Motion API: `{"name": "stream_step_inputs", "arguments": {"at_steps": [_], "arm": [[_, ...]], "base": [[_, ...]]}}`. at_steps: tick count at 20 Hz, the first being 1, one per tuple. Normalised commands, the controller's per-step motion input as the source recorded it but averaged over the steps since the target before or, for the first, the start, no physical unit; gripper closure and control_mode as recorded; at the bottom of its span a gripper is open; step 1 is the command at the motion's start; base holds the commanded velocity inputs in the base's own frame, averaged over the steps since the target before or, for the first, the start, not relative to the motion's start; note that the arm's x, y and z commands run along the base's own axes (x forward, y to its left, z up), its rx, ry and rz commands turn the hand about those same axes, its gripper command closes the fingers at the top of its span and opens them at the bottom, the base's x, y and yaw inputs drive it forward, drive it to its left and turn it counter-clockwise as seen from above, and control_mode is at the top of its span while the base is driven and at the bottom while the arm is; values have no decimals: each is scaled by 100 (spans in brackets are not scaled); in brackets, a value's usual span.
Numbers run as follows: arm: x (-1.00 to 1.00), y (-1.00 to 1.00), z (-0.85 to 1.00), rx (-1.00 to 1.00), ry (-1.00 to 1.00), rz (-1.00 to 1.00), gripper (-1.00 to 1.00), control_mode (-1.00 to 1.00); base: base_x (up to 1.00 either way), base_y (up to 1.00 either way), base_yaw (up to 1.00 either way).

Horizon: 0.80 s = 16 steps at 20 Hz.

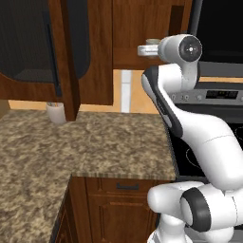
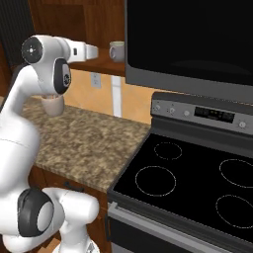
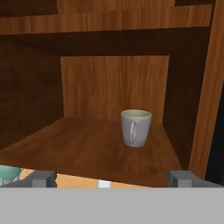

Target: Gather all objects into one cabinet and sort the glasses and bowls to opposite sides.

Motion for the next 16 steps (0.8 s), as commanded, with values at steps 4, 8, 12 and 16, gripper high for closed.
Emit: {"name": "stream_step_inputs", "arguments": {"at_steps": [4,8,12,16], "arm": [[34,-4,-24,0,0,0,-100,-100],[30,-15,-6,0,0,-1,-100,-100],[30,-15,-1,0,0,-1,-100,-100],[37,-1,-1,0,0,-1,-100,-100]], "base": [[0,0,0],[0,0,0],[0,0,0],[0,0,0]]}}
